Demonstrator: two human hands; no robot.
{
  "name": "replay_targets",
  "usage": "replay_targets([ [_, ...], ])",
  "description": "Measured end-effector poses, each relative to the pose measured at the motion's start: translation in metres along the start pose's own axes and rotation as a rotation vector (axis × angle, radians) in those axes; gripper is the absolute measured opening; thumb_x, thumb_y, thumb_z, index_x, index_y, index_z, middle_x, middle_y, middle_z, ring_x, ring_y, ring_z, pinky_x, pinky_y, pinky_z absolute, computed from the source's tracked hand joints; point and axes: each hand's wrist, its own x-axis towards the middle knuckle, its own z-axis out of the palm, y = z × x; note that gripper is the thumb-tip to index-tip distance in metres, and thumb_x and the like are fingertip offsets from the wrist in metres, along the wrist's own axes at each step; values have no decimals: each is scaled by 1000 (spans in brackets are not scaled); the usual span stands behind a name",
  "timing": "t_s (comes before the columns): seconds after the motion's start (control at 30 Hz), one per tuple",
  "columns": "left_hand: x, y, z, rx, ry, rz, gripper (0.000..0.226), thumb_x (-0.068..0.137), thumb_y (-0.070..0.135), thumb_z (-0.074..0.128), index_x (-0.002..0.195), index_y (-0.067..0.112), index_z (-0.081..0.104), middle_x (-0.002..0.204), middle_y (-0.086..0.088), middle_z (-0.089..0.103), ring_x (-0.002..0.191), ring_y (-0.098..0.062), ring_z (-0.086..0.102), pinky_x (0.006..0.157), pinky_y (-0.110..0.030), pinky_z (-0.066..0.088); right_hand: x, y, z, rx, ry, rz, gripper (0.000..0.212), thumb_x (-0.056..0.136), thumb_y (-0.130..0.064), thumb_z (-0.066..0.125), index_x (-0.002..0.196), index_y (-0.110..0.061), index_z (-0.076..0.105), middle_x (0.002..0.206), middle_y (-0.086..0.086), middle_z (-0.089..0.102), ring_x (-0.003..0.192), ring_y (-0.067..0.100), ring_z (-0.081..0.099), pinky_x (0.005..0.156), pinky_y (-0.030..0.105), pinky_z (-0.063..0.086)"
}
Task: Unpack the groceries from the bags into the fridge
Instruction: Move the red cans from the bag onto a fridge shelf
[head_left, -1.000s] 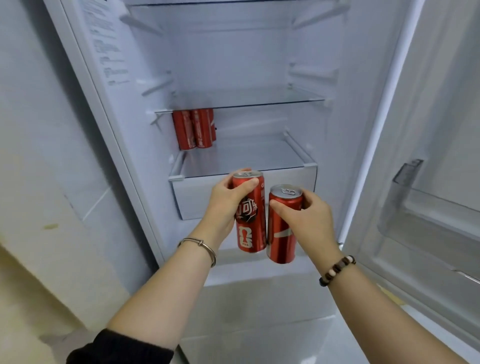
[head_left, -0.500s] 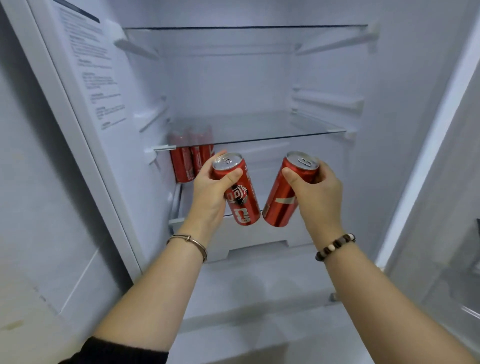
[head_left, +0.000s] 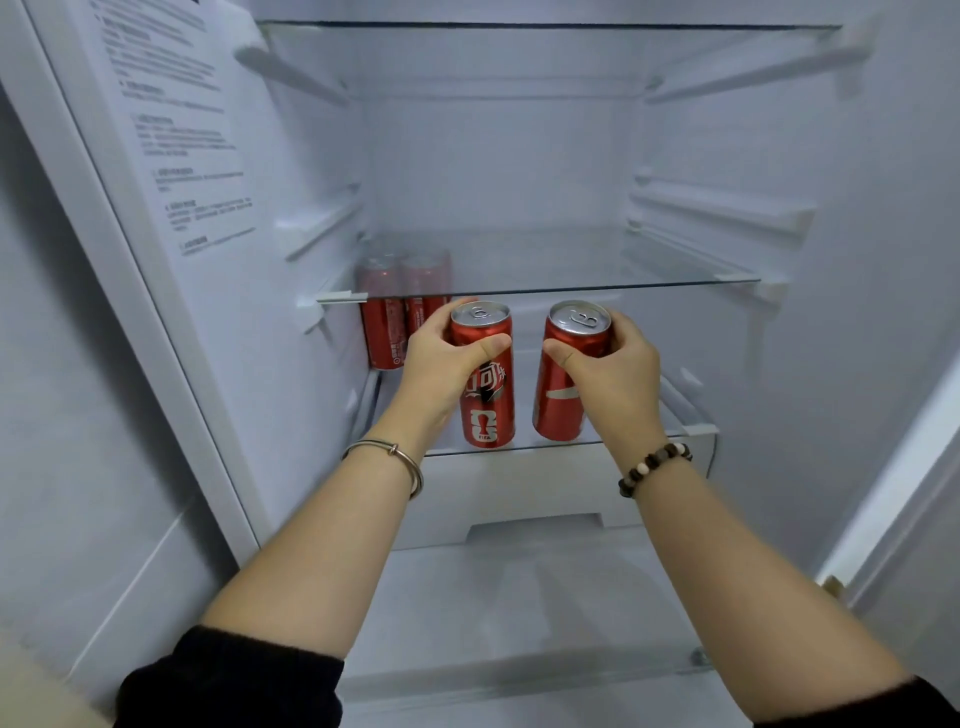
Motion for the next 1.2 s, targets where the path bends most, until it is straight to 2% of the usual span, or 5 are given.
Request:
replay_targets([
  [0.2,12,-3,-2,115,-18,35,39,78,5,73,113,15,58,99,3,68,86,-5,65,72,-18,51,21,8,11,-46,-97,-1,53,73,-23,79,121,-21,55,96,-20,59,89,-2,59,77,19,47],
  [0.33,16,-9,-8,204,18,45,44,77,10,74,116,18,55,104,4,66,94,-8,64,82,-27,53,26,20,17,-78,-199,38,45,76,-23,77,115,-20,55,96,-16,59,87,-2,56,77,20,44],
  [0.67,28,-26,-30,373,379,69,67,77,23,76,134,25,41,123,5,57,109,-12,55,93,-33,47,26,47,36,-188,-473,101,23,89,-27,63,109,-25,53,93,-16,55,83,-2,52,66,13,38],
  [0.93,10,-58,-50,1153,380,-91,58,82,42,68,127,11,47,118,-10,55,106,-31,57,83,-41,47,24,57,78,-160,-421,6,26,86,-25,67,111,-22,61,91,-17,58,80,-6,52,64,8,37],
  [1.2,19,-59,-48,1028,480,-63,51,86,18,65,131,13,42,125,-10,54,107,-32,59,87,-41,47,32,67,110,-209,-412,-8,36,88,-25,64,124,-17,59,115,0,65,101,13,58,83,24,43],
])
